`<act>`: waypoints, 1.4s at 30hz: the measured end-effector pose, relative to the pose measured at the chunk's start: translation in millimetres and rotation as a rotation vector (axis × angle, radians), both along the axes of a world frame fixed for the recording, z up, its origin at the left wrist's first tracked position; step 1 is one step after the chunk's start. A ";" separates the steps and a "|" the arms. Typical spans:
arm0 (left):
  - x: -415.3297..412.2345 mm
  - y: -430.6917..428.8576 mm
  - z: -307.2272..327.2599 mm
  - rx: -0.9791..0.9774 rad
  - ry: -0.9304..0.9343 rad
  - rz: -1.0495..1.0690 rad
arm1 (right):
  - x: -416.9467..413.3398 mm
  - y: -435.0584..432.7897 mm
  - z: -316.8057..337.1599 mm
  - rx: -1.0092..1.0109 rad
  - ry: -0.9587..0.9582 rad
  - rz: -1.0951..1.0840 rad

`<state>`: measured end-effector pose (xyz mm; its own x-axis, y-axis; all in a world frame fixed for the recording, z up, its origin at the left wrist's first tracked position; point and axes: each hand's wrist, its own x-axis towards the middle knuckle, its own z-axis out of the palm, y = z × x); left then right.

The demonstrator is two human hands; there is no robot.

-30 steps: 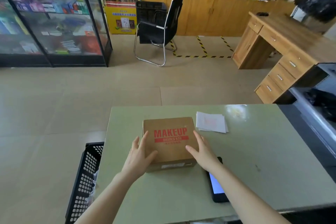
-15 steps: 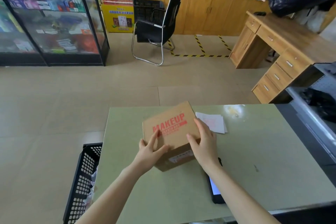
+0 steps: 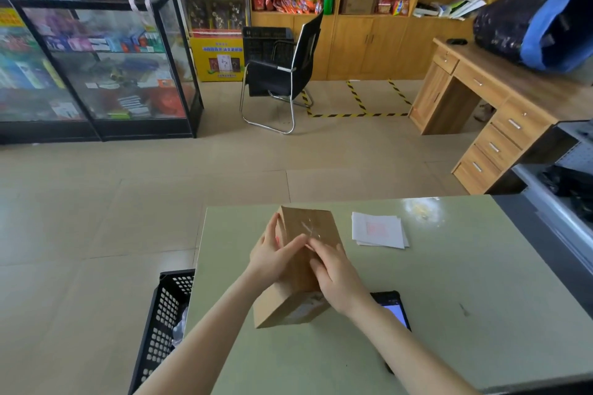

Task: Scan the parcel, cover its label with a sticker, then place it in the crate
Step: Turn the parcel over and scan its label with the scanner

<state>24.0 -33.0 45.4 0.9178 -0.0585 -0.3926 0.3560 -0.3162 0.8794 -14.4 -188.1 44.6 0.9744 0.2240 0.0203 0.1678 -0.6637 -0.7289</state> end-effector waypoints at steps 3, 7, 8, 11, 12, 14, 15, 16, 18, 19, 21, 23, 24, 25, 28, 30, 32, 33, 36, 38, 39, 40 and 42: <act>-3.6 9.3 -3.8 0.040 0.019 -0.008 | 7.4 -7.1 -6.2 -0.040 0.020 -0.069; -13.0 22.7 -9.7 0.011 -0.033 0.041 | 9.7 -18.5 -16.7 -0.039 0.229 -0.187; -14.2 25.2 -10.7 0.023 -0.067 0.047 | 8.9 -17.3 -17.9 0.064 0.310 -0.196; -14.0 28.4 -13.8 0.082 -0.120 0.032 | 5.2 -7.5 -18.4 0.235 0.429 -0.193; -13.8 28.0 -14.1 0.097 -0.119 0.010 | 4.1 -4.3 -18.3 0.223 0.402 -0.187; -14.3 26.8 -12.6 0.096 -0.091 -0.010 | 2.5 -0.2 -13.0 0.209 0.316 -0.176; -14.4 26.7 -12.2 0.082 -0.079 -0.002 | 2.4 0.2 -8.7 0.220 0.277 -0.169; -14.1 26.9 -12.8 0.067 -0.072 0.007 | 2.6 0.0 -4.7 0.239 0.241 -0.155; -13.4 26.9 -16.6 0.051 -0.040 0.010 | 2.4 -0.5 1.0 0.271 0.196 -0.115; -13.3 26.6 -19.2 0.060 -0.008 0.009 | 1.7 0.1 1.9 0.275 0.191 -0.091; -14.2 26.1 -23.8 0.145 0.050 0.016 | -0.8 3.0 -2.1 0.263 0.208 -0.021; -15.8 27.3 -27.7 0.218 0.067 0.037 | -3.5 6.9 -11.5 0.241 0.236 0.048; -16.5 29.1 -29.5 0.227 0.068 0.049 | -3.5 8.2 -16.4 0.236 0.261 0.058; -16.9 31.9 -30.3 0.225 0.070 0.060 | -2.4 8.5 -21.0 0.236 0.289 0.051; -16.0 43.1 -26.0 0.200 0.098 0.075 | 3.6 4.9 -38.4 0.171 0.343 0.001; -14.2 52.0 -21.7 0.195 0.120 0.066 | 5.0 -0.6 -52.6 0.100 0.410 -0.024; -14.0 62.3 -21.4 0.150 0.152 0.058 | 3.5 -6.9 -66.0 0.075 0.479 -0.059; -14.9 67.8 -23.3 0.117 0.171 0.047 | 2.5 -9.8 -71.2 0.072 0.505 -0.085; -18.5 81.4 -32.9 0.081 0.238 0.022 | 0.5 -13.4 -81.1 0.077 0.532 -0.161; -23.2 85.3 -40.6 0.109 0.267 0.049 | -0.8 -13.1 -84.2 0.093 0.512 -0.198; -26.2 85.6 -45.1 0.109 0.272 0.066 | -2.0 -13.0 -85.0 0.101 0.503 -0.213; -29.8 84.3 -49.1 0.104 0.276 0.072 | -3.9 -13.0 -85.4 0.104 0.502 -0.227; -38.4 78.9 -55.2 0.087 0.284 0.057 | -7.9 -14.4 -86.1 0.100 0.505 -0.250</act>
<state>-14.4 45.8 -9.8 0.7717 0.0353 -0.6350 0.6030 -0.3579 0.7130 -22.3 -202.5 -41.6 0.8917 0.0069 -0.4525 -0.3709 -0.5619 -0.7394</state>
